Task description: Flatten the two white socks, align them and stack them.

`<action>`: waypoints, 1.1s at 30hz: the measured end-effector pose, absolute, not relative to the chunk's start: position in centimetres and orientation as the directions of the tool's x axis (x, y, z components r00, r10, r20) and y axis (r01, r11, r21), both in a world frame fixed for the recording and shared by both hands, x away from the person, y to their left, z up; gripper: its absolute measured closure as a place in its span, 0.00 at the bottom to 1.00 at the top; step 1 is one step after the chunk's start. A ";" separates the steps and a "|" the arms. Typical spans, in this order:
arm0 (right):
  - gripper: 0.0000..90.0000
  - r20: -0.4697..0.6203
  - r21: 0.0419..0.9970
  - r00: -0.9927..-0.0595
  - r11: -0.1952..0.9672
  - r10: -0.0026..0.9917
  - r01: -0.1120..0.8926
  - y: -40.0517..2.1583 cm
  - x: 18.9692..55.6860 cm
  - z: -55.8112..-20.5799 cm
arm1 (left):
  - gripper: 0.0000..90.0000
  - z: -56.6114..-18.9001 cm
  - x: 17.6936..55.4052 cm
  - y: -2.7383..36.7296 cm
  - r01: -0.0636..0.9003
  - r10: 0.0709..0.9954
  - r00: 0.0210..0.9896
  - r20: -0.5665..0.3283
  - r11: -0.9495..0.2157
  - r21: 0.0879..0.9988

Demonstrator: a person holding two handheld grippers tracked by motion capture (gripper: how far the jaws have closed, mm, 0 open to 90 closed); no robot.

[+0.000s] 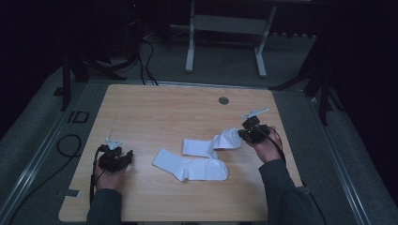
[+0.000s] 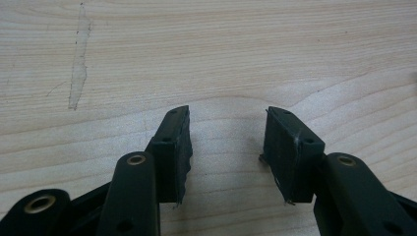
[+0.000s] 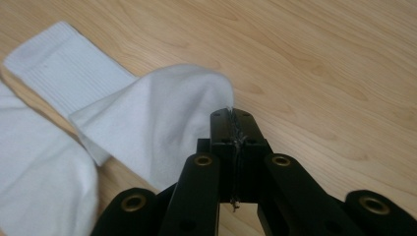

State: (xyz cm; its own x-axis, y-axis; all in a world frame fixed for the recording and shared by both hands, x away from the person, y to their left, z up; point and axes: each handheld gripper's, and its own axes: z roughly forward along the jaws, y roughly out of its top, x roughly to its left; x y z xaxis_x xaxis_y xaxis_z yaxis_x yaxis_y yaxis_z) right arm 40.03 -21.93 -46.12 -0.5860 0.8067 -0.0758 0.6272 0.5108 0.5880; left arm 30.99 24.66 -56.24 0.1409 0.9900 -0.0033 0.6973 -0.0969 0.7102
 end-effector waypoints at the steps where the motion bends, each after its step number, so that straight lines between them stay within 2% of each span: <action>1: 0.99 -0.076 0.586 -0.579 0.506 0.812 0.632 -22.2 40.1 -46.1 | 0.59 -56.2 31.0 24.7 0.697 0.990 0.141 -0.003 -0.097 0.710; 12: 0.99 -0.075 0.560 -0.536 0.480 0.841 0.675 -24.9 40.3 -47.1 | 0.59 -56.2 31.0 24.7 0.697 0.990 0.140 -0.003 -0.096 0.711; 21: 0.98 -0.127 0.524 -0.515 0.498 0.848 0.691 -26.1 39.9 -47.8 | 0.59 -56.3 31.0 24.6 0.697 0.990 0.139 -0.003 -0.096 0.711; 24: 0.79 -0.106 0.546 -0.515 0.483 0.850 0.685 -26.4 39.8 -47.7 | 0.59 -56.3 31.0 24.6 0.697 0.990 0.139 -0.002 -0.096 0.711; 25: 0.75 -0.105 0.554 -0.513 0.478 0.852 0.682 -26.3 39.7 -47.6 | 0.59 -56.3 31.0 24.6 0.697 0.990 0.139 -0.002 -0.096 0.711; 33: 0.67 -0.098 0.570 -0.546 0.496 0.832 0.654 -24.8 39.9 -47.5 | 0.59 -56.3 31.0 24.6 0.697 0.990 0.139 -0.002 -0.096 0.711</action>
State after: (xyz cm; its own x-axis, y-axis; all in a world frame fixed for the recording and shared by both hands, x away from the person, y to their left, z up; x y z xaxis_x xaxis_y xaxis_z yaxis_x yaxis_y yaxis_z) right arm 39.88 -24.76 -47.47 -0.5460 0.8321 -0.0975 0.6545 0.4963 0.5704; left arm 30.95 24.65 -56.25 0.1392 0.9903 -0.0021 0.6968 -0.0964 0.7107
